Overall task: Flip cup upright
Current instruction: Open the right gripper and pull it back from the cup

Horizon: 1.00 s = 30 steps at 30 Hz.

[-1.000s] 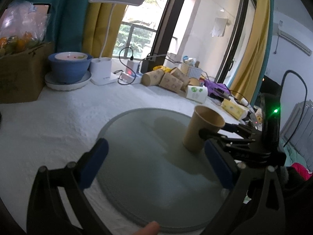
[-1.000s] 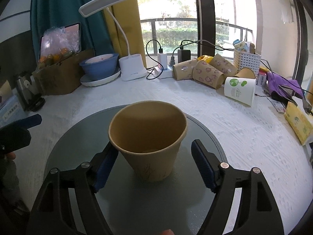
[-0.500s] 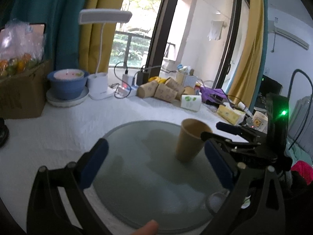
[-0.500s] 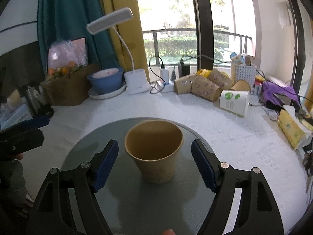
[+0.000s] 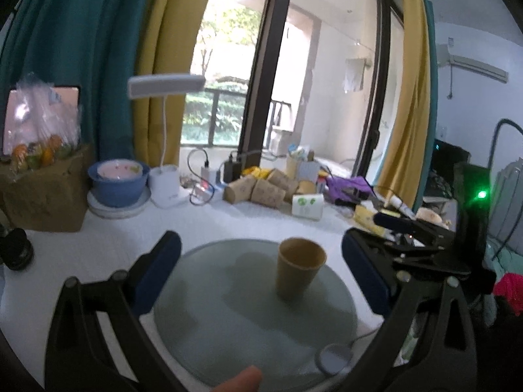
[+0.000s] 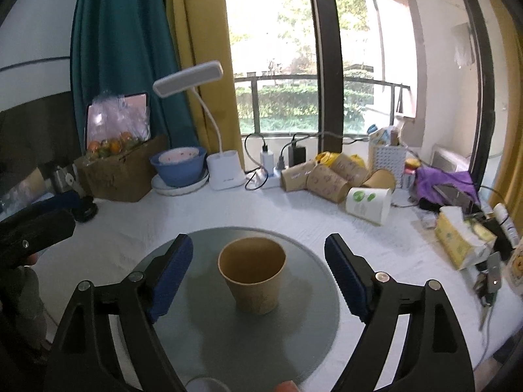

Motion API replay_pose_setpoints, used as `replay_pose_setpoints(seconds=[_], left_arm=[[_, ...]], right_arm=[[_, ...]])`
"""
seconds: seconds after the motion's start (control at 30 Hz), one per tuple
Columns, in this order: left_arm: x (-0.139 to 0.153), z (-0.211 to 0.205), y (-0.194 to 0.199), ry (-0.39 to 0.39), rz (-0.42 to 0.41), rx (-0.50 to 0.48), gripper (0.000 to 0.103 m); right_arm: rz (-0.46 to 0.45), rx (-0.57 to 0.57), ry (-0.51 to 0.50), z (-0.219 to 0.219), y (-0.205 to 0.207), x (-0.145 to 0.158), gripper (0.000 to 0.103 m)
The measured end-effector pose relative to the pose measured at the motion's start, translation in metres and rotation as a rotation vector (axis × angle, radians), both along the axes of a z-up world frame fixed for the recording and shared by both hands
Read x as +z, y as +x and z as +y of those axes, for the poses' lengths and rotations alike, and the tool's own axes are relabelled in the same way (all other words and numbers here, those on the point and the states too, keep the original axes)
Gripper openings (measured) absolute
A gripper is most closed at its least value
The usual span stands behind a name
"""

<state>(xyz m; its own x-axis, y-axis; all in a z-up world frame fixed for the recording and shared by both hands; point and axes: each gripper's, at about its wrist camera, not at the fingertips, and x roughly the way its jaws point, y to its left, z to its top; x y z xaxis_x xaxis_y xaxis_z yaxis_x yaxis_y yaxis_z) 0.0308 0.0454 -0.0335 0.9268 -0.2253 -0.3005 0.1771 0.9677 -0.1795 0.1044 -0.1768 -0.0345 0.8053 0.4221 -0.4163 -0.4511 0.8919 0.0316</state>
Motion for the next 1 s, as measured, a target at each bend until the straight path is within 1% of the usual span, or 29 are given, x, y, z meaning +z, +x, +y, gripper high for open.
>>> replay_pose_setpoints(seconds=[0.2,0.27,0.47,0.57,0.63,0.77,0.87,0.93,1.0], left_arm=[[0.016,-0.003,-0.008,0.027,-0.048,0.075,0.099],[0.019,-0.005,-0.011,0.034,-0.055,0.088,0.099],[0.029,-0.019,-0.015,0.088,-0.071,0.172,0.099],[0.033,-0.026,-0.017,0.098,-0.082,0.194,0.099],[0.036,-0.034,-0.018,0.123,-0.086,0.222,0.099],[0.038,-0.044,-0.020,0.142,-0.091,0.251,0.099],[0.038,-0.051,-0.021,0.161,-0.094,0.272,0.099],[0.036,-0.054,-0.021,0.177,-0.086,0.291,0.099],[0.035,-0.055,-0.022,0.163,-0.074,0.305,0.099]], right_arm=[[-0.041,-0.027,0.022,-0.013,-0.015,0.026,0.085],[-0.049,-0.033,0.027,-0.017,-0.020,0.033,0.085],[-0.090,-0.063,0.011,-0.026,-0.033,0.050,0.085],[-0.106,-0.063,-0.003,-0.029,-0.039,0.058,0.085],[-0.123,-0.059,0.004,-0.034,-0.043,0.063,0.085],[-0.126,-0.070,0.035,-0.046,-0.047,0.067,0.085],[-0.112,-0.078,0.054,-0.051,-0.048,0.063,0.085],[-0.105,-0.067,0.048,-0.049,-0.049,0.058,0.085],[-0.104,-0.063,0.030,-0.046,-0.050,0.053,0.085]])
